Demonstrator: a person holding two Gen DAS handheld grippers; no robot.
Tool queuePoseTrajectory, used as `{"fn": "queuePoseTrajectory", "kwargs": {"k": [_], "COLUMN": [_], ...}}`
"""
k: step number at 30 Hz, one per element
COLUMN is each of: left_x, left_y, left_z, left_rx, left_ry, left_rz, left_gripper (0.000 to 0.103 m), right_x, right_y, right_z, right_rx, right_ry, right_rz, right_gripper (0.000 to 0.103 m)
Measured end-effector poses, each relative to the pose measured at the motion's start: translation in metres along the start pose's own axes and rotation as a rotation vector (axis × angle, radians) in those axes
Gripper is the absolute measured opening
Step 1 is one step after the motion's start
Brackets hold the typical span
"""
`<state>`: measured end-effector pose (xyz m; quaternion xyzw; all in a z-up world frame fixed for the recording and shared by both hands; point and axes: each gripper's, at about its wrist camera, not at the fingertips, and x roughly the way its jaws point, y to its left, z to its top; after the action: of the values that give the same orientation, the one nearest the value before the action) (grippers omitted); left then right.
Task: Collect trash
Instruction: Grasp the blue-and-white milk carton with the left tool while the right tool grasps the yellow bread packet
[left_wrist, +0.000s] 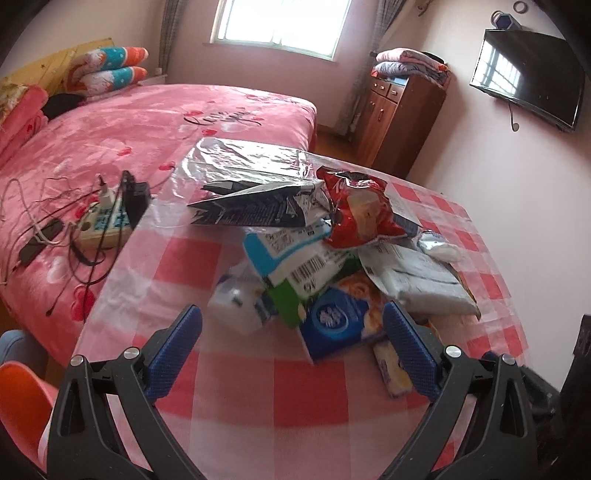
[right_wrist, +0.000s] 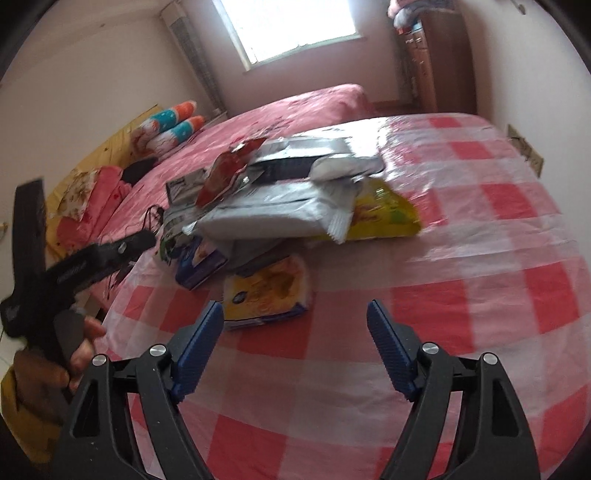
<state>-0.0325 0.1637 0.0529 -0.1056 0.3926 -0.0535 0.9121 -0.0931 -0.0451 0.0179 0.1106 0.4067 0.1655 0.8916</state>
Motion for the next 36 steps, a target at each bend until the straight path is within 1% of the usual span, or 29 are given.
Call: {"fn": "queuePoseTrajectory", "kwargs": {"k": [2,4,5,6,8,10,11,12,14,16,18,23,25,27,30,36], "left_x": [0.008,0.017,0.021,0.027,0.036,0.044,0.046,0.051,0.053,0.056,0.057,0.055,0.052,0.047,0.040,0.019], "left_y": [0.003,0.005,0.007,0.010,0.015,0.018,0.020,0.022,0.025,0.028,0.027,0.025,0.026,0.025,0.026,0.029], "left_z": [0.006,0.012,0.015,0.019,0.024,0.026,0.027,0.029,0.029,0.031,0.030,0.024,0.021,0.017,0.010,-0.010], "left_rx": [0.000,0.014,0.017,0.006,-0.024,-0.044,-0.049,-0.063,-0.098,-0.114,-0.121,-0.141,-0.155,-0.157,-0.162,-0.179], "left_ry": [0.010,0.019,0.025,0.042,0.062,0.077,0.078,0.084,0.085,0.095,0.092,0.078,0.076,0.067,0.061,0.052], "left_rz": [-0.022,-0.029,-0.036,-0.056,-0.092,-0.095,-0.087,-0.097,-0.123,-0.143,-0.153,-0.138,-0.139,-0.132,-0.129,-0.139], "left_gripper": [0.098,0.098,0.098,0.098,0.094,0.076,0.073,0.069,0.066,0.053,0.048,0.043,0.041,0.040,0.038,0.034], "right_x": [0.008,0.015,0.019,0.021,0.026,0.032,0.035,0.039,0.045,0.048,0.053,0.058,0.059,0.058,0.058,0.049], "right_y": [0.003,0.006,0.008,0.009,0.013,0.016,0.019,0.021,0.027,0.031,0.033,0.042,0.043,0.043,0.042,0.037], "right_z": [0.000,0.001,0.001,0.001,0.001,0.002,0.002,0.003,0.004,0.005,0.006,0.005,0.004,0.002,0.002,-0.002], "right_rx": [-0.011,-0.021,-0.029,-0.034,-0.048,-0.061,-0.070,-0.078,-0.102,-0.119,-0.133,-0.178,-0.191,-0.201,-0.215,-0.198], "right_ry": [0.020,0.039,0.045,0.048,0.056,0.069,0.073,0.076,0.082,0.082,0.090,0.101,0.101,0.099,0.100,0.093], "right_rz": [0.011,0.018,0.013,0.007,0.002,-0.003,-0.009,-0.016,-0.033,-0.045,-0.073,-0.140,-0.170,-0.192,-0.196,-0.166], "right_gripper": [0.080,0.082,0.085,0.088,0.089,0.089,0.089,0.089,0.089,0.089,0.089,0.089,0.084,0.076,0.072,0.067]}}
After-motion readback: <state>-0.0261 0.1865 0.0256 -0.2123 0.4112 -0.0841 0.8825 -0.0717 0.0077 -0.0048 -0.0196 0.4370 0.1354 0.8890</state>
